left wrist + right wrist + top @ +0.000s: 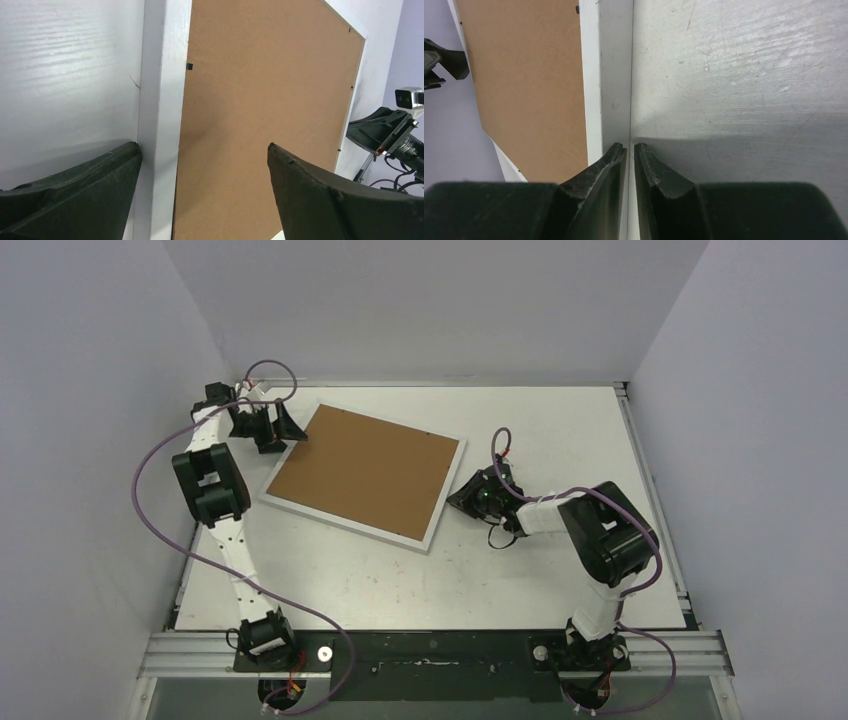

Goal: Put the photo into the frame

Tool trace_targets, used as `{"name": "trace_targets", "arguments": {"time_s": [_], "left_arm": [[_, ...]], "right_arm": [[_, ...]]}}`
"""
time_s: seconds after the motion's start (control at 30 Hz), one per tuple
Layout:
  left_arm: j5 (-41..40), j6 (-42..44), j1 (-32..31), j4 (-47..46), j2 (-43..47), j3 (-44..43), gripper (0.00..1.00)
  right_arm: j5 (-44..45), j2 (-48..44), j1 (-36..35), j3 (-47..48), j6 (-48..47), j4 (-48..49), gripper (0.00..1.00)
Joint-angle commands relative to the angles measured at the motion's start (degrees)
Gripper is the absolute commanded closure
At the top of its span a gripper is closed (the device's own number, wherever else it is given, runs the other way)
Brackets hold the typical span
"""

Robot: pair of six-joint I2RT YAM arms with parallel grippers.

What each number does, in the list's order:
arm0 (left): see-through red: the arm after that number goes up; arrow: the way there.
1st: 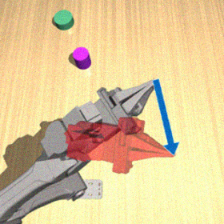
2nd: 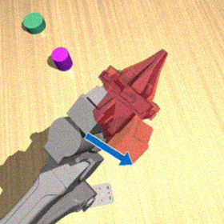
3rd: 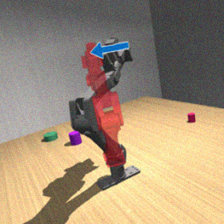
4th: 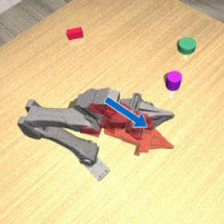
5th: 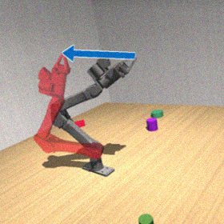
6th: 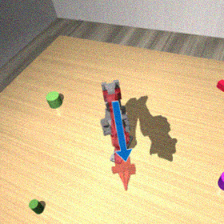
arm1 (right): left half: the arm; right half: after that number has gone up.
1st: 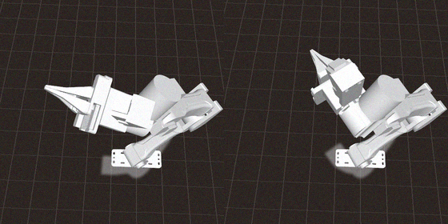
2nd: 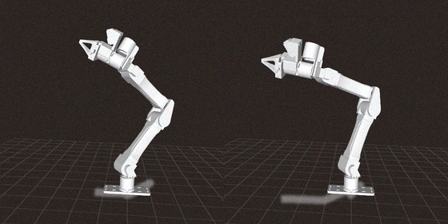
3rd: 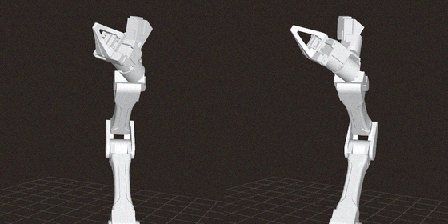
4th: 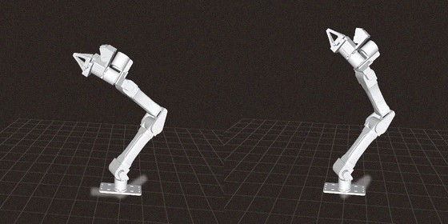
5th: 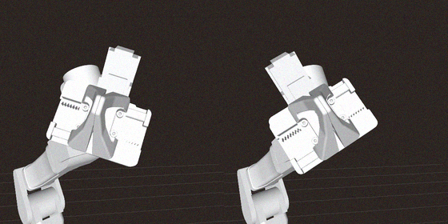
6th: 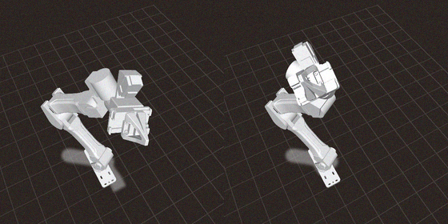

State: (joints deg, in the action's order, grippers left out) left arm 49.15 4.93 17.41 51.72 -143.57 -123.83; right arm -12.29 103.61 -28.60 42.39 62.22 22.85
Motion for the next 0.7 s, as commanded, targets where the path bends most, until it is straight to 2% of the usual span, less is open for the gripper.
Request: {"name": "trace_targets", "arguments": {"time_s": [0.0,0.2,0.4,0.53,0.67], "left_arm": [[11.33,-3.49,-1.91,1.64,7.19,7.26,0.07],[18.54,-4.60,-2.70,1.81,12.54,12.67,0.08],[24.29,-11.53,-4.26,-1.51,19.98,17.39,0.08],[26.66,-20.86,-5.57,-11.52,26.49,21.47,0.09],[28.10,-33.15,-6.71,-26.25,31.93,27.30,0.10]], "right_arm": [[1.41,3.63,-1.09,-0.92,-1.97,-10.16,0.82],[1.70,3.59,-0.98,-1.28,-2.26,-10.27,0.82],[1.65,3.79,-0.10,-2.54,-2.11,-8.98,0.82],[1.05,5.37,0.54,-2.23,-2.07,-7.74,0.82],[0.62,6.82,0.80,-1.00,-2.55,-7.75,0.82]]}}
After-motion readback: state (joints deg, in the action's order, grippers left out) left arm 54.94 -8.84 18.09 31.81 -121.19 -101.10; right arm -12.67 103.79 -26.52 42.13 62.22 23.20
